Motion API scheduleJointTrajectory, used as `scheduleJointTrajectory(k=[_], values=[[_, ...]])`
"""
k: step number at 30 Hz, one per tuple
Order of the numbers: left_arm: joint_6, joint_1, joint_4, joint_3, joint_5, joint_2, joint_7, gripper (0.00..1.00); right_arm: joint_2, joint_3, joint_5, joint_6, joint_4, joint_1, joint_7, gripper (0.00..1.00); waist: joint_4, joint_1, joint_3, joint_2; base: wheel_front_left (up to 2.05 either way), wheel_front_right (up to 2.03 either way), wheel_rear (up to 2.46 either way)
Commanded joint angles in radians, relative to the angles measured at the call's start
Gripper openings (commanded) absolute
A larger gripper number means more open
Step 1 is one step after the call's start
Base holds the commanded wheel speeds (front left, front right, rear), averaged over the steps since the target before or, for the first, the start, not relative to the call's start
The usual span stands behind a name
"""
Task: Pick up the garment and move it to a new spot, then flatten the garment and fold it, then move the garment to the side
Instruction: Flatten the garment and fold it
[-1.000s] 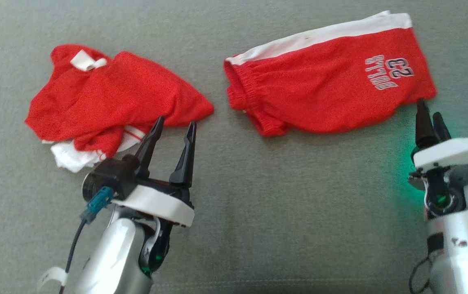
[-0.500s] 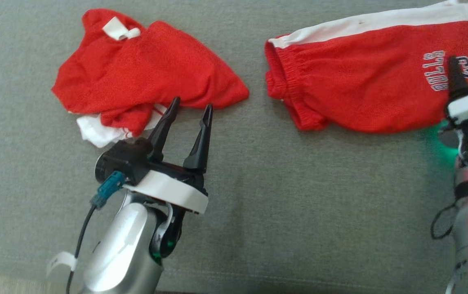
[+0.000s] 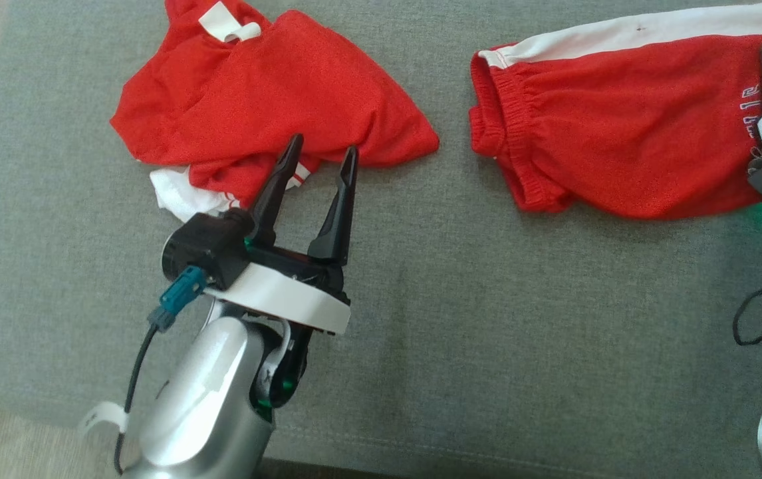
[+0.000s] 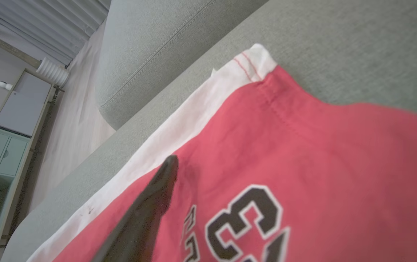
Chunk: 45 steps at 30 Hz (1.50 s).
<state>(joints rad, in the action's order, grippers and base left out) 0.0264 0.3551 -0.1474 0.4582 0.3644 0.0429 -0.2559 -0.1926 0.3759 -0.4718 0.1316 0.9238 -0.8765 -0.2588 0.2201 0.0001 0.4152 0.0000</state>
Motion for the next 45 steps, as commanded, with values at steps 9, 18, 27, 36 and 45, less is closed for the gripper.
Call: scheduleJointTrajectory(k=[9, 18, 27, 36, 45], values=[[-0.001, 0.014, 0.020, -0.037, -0.002, 0.007, -0.006, 1.00, 0.032, -0.028, -0.002, -0.001, 0.019, 0.025, 0.095, 0.00, -0.031, -0.0001, -0.040, 0.0000, 0.00, 0.00, 0.00], [-0.010, -0.020, 0.006, -0.064, -0.016, 0.007, -0.006, 1.00, -0.018, -0.022, -0.015, -0.001, -0.052, 0.159, 0.238, 0.00, -0.089, -0.0001, -0.118, 0.0000, 0.00, 0.00, 0.00], [-0.023, -0.065, -0.004, -0.089, -0.027, 0.007, -0.006, 1.00, -0.041, 0.091, 0.045, -0.001, -0.068, 0.266, 0.313, 0.00, -0.135, -0.0001, -0.182, 0.0000, 0.00, 0.00, 0.00], [-0.037, -0.092, -0.011, -0.098, -0.023, 0.007, -0.006, 1.00, 0.025, 0.049, 0.114, -0.001, -0.140, 0.273, 0.321, 0.00, -0.131, -0.0001, -0.218, 0.0000, 0.00, 0.00, 0.00], [-0.039, -0.111, -0.017, -0.105, -0.016, 0.007, -0.006, 1.00, 0.080, -0.140, 0.082, -0.001, -0.241, 0.296, 0.323, 0.00, -0.086, -0.0001, -0.260, 0.0000, 0.00, 0.00, 0.00]])
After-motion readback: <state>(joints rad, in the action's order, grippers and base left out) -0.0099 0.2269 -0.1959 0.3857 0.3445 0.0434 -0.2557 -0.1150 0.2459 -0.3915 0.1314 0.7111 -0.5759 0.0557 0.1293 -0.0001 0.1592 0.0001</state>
